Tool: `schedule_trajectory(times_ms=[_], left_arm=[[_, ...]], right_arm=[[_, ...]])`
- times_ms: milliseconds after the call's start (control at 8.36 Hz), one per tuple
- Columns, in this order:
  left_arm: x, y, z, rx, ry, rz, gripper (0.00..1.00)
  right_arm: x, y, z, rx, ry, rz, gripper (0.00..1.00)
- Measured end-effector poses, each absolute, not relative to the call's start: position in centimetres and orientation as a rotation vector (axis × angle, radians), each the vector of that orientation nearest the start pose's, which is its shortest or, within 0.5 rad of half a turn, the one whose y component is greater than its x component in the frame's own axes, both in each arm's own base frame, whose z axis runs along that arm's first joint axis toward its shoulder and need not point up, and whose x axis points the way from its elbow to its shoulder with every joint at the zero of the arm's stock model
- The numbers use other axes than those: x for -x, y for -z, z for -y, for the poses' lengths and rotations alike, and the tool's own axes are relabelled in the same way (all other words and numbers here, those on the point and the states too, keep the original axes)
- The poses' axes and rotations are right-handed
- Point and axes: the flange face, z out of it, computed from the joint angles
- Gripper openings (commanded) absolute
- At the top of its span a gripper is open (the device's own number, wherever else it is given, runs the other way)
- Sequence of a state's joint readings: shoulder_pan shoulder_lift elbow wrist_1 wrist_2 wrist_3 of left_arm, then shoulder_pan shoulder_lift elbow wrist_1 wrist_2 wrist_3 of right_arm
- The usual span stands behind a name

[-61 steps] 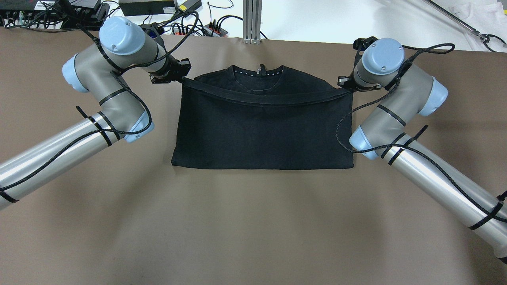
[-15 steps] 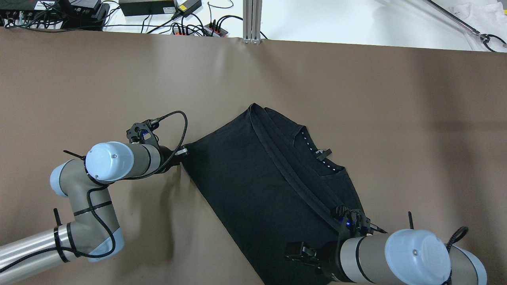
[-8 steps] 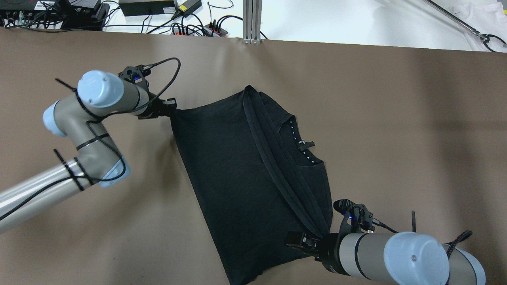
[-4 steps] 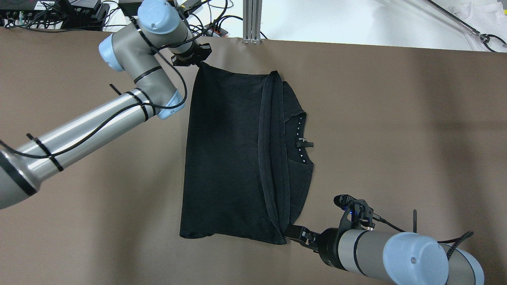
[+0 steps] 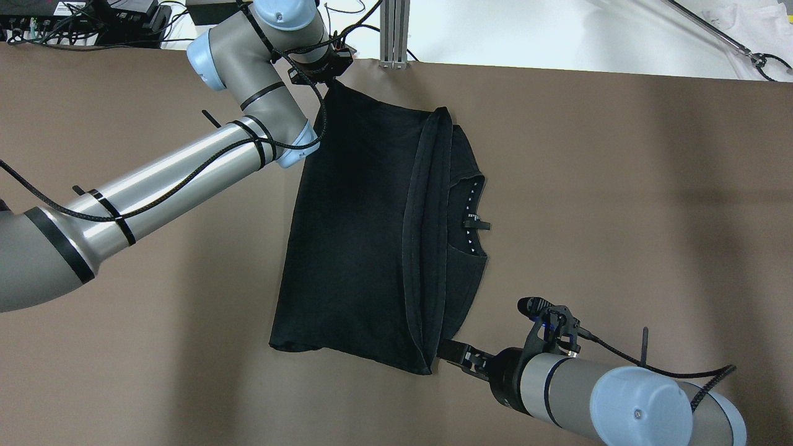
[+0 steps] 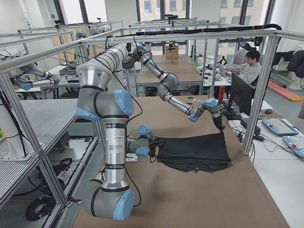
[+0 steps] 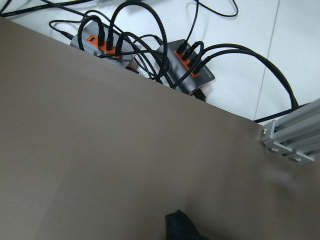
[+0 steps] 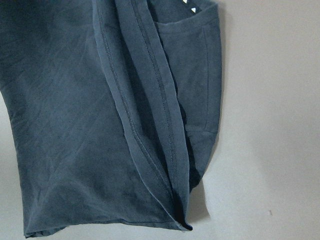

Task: Fold clothes
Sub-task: 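Fold the grasped side over the shirt with the left gripper while the right gripper holds, then release the shirt and raise the right gripper above the fold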

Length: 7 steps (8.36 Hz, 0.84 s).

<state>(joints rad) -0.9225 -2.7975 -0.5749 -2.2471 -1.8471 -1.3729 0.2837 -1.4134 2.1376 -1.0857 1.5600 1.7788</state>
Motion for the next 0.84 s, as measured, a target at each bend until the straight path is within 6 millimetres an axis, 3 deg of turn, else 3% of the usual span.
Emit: schedule_trajectory(times_ms=[239,359,479,838], left_arm=[[-46.6,-19.4,78.8,-0.287,0.536,-0.936,1.0],[-46.0,-21.0,77.7,-0.296,0.529,-0.95,1.0],[-45.5,-22.5,76.5,-0.303,0.523,-0.96,1.0],[-45.0,-23.8,75.4,-0.3,0.527,-0.971,1.0]], right_arm=[[44.7,-25.5,27.5,-0.112,-0.468,1.221,0.89],[46.3,-25.0,28.1,-0.139,-0.459,1.18,0.65],[48.0,-23.7,28.7,-0.197,-0.397,1.095,0.54],[52.6,-20.9,30.4,-0.371,-0.096,0.825,0.49]])
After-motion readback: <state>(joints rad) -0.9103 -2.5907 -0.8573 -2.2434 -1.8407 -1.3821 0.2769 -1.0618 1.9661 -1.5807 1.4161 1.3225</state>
